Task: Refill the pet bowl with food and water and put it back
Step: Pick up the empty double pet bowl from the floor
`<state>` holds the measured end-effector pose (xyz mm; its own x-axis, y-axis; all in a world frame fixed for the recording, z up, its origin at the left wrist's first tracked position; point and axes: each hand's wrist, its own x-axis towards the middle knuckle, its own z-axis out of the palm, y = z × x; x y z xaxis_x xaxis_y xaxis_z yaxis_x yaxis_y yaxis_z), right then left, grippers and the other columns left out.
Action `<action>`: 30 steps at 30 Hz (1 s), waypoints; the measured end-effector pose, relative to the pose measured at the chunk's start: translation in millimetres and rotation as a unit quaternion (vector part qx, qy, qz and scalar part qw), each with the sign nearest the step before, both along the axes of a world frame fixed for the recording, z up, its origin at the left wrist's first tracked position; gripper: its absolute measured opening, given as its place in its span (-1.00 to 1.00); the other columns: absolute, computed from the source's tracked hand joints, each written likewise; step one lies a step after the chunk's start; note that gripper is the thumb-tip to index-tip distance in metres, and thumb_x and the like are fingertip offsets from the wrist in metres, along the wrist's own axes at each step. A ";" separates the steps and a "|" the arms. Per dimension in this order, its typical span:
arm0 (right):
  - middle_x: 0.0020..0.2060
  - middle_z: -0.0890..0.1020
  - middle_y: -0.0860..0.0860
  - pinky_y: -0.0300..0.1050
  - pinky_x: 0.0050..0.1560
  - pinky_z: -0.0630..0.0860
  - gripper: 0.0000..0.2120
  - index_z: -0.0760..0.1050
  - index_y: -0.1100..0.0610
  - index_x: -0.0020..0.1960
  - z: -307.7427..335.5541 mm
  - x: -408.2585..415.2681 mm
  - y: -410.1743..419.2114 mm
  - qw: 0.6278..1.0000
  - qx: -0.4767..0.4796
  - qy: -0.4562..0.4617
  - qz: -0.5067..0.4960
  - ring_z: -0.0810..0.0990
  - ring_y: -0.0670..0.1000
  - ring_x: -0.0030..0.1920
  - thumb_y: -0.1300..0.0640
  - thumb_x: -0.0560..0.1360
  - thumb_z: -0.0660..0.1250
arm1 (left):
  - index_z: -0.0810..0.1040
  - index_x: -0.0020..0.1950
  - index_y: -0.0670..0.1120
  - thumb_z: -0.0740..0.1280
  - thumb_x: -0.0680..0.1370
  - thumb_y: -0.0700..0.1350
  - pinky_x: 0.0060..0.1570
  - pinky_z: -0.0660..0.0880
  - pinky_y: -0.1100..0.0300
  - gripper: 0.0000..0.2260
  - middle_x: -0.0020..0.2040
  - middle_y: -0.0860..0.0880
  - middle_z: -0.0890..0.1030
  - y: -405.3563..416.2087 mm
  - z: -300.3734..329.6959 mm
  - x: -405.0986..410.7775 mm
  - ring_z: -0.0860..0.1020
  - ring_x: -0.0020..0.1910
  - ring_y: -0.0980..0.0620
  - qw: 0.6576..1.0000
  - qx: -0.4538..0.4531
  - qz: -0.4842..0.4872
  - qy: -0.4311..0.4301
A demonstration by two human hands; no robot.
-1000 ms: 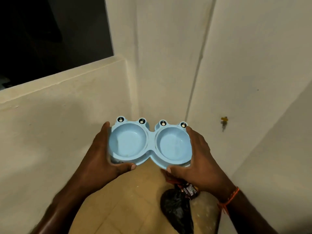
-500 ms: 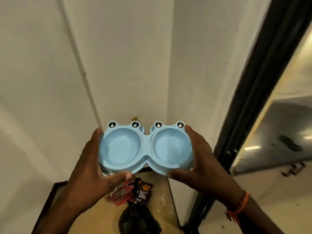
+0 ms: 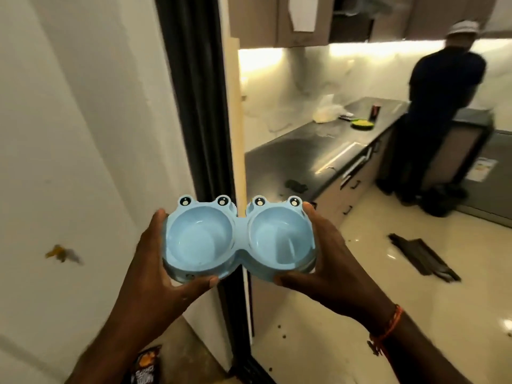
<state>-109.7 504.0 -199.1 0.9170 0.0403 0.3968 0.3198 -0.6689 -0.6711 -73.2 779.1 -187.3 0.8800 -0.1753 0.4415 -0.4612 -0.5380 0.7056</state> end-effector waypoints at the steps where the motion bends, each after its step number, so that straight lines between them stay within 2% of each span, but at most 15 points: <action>1: 0.42 0.18 -0.51 -0.20 0.46 0.33 0.02 -0.06 -0.47 0.50 -1.4 -0.5 -15.8 1.000 -0.006 0.011 -0.015 0.23 -0.28 0.45 -0.39 0.26 0.52 | 0.05 0.23 0.60 0.62 0.15 0.11 -0.01 0.26 0.65 -0.06 0.14 0.67 0.23 -14.6 -1.5 7.1 0.20 0.12 0.72 1.000 -0.003 -0.010 0.004; 3: 0.51 0.20 -0.32 0.11 0.49 0.35 0.12 -0.06 -0.28 0.60 -4.6 -0.2 -47.4 0.998 -0.014 0.027 -0.051 0.23 -0.12 0.51 -0.37 0.26 0.56 | 0.07 0.40 0.45 0.64 0.13 0.13 0.11 0.28 0.54 0.02 0.28 0.51 0.26 -44.5 -4.6 20.0 0.24 0.20 0.62 0.999 -0.015 -0.034 0.015; 5: 0.53 0.19 -0.30 0.17 0.51 0.31 0.15 -0.08 -0.24 0.62 -4.8 -2.7 -79.0 0.997 -0.017 0.031 -0.074 0.21 -0.10 0.53 -0.39 0.26 0.55 | 0.07 0.51 0.29 0.67 0.14 0.09 0.22 0.28 0.41 0.10 0.37 0.39 0.27 -76.5 -7.3 32.5 0.25 0.27 0.55 0.998 -0.017 -0.055 0.026; 7: 0.54 0.15 -0.34 0.18 0.53 0.28 0.14 -0.12 -0.30 0.60 -3.3 -4.7 -107.4 0.995 -0.034 0.023 -0.090 0.18 -0.12 0.55 -0.42 0.26 0.52 | 0.08 0.52 0.29 0.68 0.15 0.10 0.24 0.32 0.36 0.10 0.38 0.36 0.31 -106.7 -9.1 44.5 0.28 0.32 0.48 0.996 -0.018 -0.080 0.027; 9: 0.49 0.12 -0.42 0.14 0.54 0.27 0.12 -0.20 -0.47 0.51 -1.8 -7.6 -135.5 0.993 -0.035 0.019 -0.115 0.17 -0.15 0.54 -0.45 0.22 0.50 | 0.06 0.52 0.32 0.65 0.14 0.21 0.32 0.38 0.23 0.10 0.41 0.29 0.34 -138.8 -8.5 52.5 0.32 0.39 0.32 0.994 -0.012 -0.101 0.036; 11: 0.44 0.13 -0.46 0.08 0.53 0.28 0.10 -0.25 -0.57 0.41 -2.3 -11.0 -160.8 0.990 -0.032 0.015 -0.134 0.18 -0.16 0.52 -0.46 0.18 0.49 | 0.03 0.58 0.19 0.60 0.14 0.32 0.41 0.34 0.06 0.15 0.49 0.16 0.30 -167.6 -10.3 61.7 0.29 0.46 0.17 0.993 0.000 -0.111 0.034; 14: 0.51 0.19 -0.32 0.09 0.51 0.32 0.10 -0.23 -0.55 0.42 -2.3 -15.4 -190.5 0.987 -0.027 0.016 -0.160 0.21 -0.13 0.52 -0.46 0.17 0.49 | -0.05 0.61 0.10 0.59 0.14 0.30 0.38 0.21 0.16 0.22 0.55 0.12 0.22 -204.2 -10.8 69.5 0.19 0.47 0.21 0.991 0.011 -0.128 0.033; 17: 0.42 0.18 -0.43 0.01 0.49 0.32 0.08 -0.22 -0.62 0.36 -3.7 -16.5 -213.8 0.985 -0.014 0.019 -0.171 0.20 -0.21 0.48 -0.40 0.19 0.55 | -0.08 0.60 0.13 0.56 0.15 0.31 0.44 0.23 0.04 0.21 0.55 0.11 0.20 -236.3 -11.9 77.2 0.18 0.49 0.13 0.989 0.033 -0.140 0.034; 20: 0.44 0.23 -0.40 0.06 0.46 0.39 0.09 -0.15 -0.55 0.41 -10.0 -9.4 -238.9 0.981 -0.003 0.022 -0.194 0.25 -0.18 0.47 -0.38 0.19 0.58 | -0.11 0.60 0.15 0.44 0.15 0.43 0.49 0.22 -0.14 0.18 0.58 0.12 0.14 -268.1 -13.7 95.1 0.13 0.54 0.06 0.986 0.070 -0.149 0.033; 23: 0.33 0.19 -0.53 -0.06 0.41 0.38 0.07 -0.12 -0.60 0.36 -19.1 3.0 -262.5 0.978 0.009 0.031 -0.207 0.26 -0.19 0.43 -0.30 0.20 0.62 | -0.14 0.61 0.13 0.36 0.16 0.50 0.49 0.18 -0.19 0.18 0.59 0.11 0.11 -297.3 -18.5 117.7 0.11 0.56 0.01 0.981 0.099 -0.162 0.029; 30: 0.40 0.29 -0.37 -0.15 0.34 0.41 0.04 0.05 -0.43 0.46 -39.8 76.7 -330.2 0.971 0.012 0.041 -0.236 0.31 -0.18 0.42 -0.27 0.20 0.65 | -0.17 0.62 0.10 0.48 0.20 0.39 0.51 0.12 -0.14 0.20 0.60 0.04 0.14 -370.0 -46.2 202.7 0.11 0.57 -0.05 0.977 0.110 -0.174 0.047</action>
